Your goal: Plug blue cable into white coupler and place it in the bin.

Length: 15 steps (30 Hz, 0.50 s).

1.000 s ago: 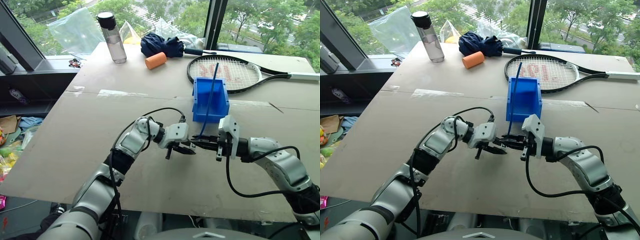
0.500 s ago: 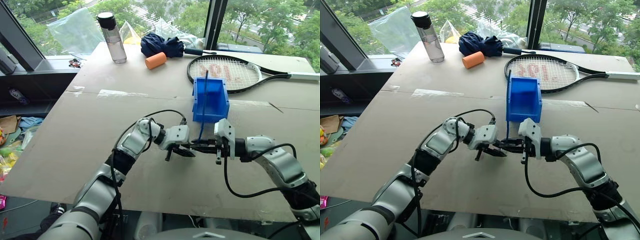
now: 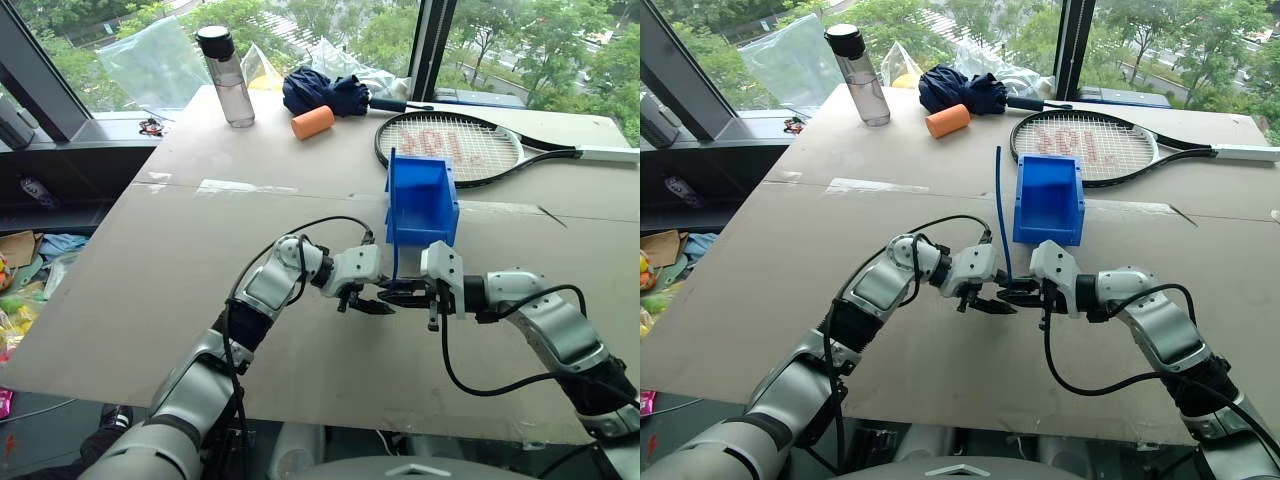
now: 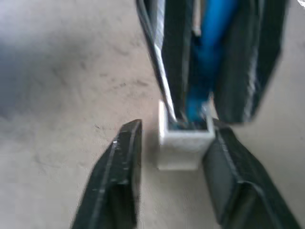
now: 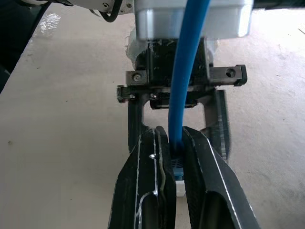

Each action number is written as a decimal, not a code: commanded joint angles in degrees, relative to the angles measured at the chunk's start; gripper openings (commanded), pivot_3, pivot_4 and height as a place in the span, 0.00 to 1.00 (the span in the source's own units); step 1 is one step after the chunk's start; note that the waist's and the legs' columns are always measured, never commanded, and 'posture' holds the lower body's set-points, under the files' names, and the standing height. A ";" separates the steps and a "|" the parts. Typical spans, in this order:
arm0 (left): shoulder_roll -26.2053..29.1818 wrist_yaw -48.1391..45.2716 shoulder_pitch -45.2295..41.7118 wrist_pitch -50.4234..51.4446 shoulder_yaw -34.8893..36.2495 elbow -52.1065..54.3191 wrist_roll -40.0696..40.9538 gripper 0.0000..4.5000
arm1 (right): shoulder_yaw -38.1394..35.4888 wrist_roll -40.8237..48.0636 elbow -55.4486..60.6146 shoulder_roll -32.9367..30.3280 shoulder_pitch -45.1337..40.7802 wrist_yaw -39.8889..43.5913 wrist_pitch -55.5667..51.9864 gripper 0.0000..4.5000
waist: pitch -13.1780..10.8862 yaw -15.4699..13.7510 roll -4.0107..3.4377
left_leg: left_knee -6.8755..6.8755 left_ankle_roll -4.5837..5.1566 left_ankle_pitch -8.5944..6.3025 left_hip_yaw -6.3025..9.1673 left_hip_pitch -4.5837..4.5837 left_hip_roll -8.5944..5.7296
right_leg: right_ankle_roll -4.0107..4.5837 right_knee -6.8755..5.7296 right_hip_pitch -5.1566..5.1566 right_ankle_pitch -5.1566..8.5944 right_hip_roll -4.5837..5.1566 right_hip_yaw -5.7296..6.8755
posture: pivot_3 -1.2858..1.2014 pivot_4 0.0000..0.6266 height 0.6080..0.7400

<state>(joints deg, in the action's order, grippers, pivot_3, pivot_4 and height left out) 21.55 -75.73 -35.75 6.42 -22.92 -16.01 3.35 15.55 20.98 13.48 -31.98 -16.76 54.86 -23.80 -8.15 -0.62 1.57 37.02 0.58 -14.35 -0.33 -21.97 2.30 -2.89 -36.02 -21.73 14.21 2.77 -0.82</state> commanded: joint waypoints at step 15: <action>3.41 27.76 30.34 28.51 28.13 51.29 24.72 0.98 | -22.07 18.85 -17.19 -2.30 -28.07 -18.37 -31.41 0.00 | -0.22 1.23 -0.25 | -0.10 0.00 0.00 0.36 0.10 -0.05 | 0.22 -0.18 -0.04 0.10 0.17 0.00 | 0.52 0.24 1.00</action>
<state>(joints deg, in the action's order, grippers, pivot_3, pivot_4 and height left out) 25.69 -51.01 -5.79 33.98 3.85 31.09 25.61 -7.09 42.06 1.65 -33.77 -42.23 36.40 -55.48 -8.37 0.61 1.32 36.92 0.57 -14.35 -0.01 -21.88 2.23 -2.67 -36.17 -21.76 14.30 2.93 -0.85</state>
